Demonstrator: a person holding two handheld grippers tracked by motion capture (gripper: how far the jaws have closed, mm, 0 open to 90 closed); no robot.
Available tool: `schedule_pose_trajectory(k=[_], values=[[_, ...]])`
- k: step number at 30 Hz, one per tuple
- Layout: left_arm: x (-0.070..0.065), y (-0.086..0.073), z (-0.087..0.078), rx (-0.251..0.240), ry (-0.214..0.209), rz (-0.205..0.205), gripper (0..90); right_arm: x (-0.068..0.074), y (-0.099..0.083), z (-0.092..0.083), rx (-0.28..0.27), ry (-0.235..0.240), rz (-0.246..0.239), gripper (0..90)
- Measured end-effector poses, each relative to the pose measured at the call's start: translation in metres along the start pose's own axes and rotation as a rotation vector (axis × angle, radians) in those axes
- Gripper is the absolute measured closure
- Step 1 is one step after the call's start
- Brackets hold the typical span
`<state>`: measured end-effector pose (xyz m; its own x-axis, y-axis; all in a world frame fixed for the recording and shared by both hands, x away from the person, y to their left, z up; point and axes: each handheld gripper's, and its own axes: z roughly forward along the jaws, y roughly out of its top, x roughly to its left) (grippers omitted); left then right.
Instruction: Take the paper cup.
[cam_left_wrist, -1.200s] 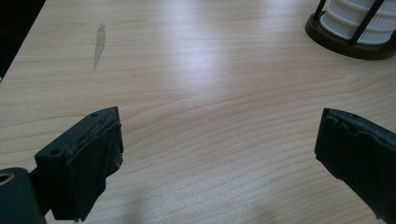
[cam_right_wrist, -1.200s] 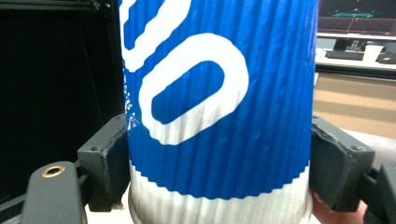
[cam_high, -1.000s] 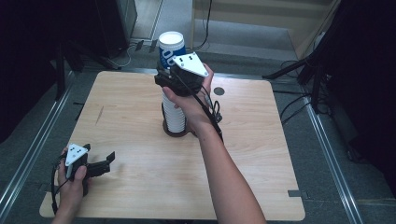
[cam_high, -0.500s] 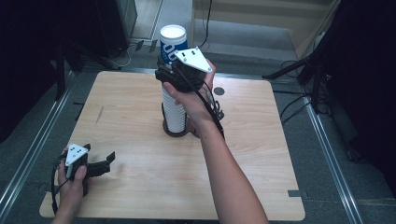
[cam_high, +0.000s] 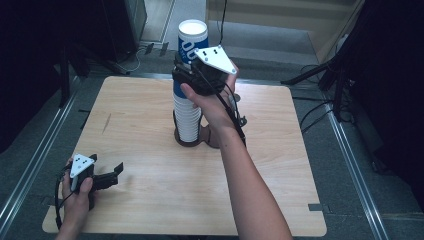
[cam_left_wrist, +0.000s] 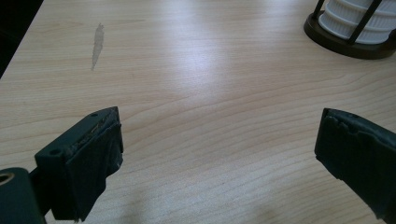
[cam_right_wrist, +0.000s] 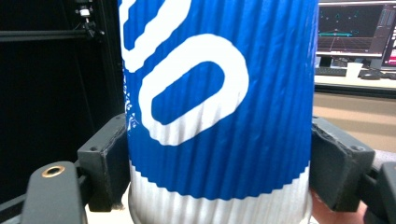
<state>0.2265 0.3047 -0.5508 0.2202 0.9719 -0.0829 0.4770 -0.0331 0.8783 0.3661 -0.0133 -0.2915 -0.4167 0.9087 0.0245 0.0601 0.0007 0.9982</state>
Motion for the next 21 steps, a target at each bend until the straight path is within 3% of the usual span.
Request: schedule_pose_trajectory(k=[21], values=[[0.0, 0.0, 0.0, 0.001, -0.001, 0.0, 1.7, -0.034, -0.003, -0.019, 0.001, -0.064, -0.01, 18.9]])
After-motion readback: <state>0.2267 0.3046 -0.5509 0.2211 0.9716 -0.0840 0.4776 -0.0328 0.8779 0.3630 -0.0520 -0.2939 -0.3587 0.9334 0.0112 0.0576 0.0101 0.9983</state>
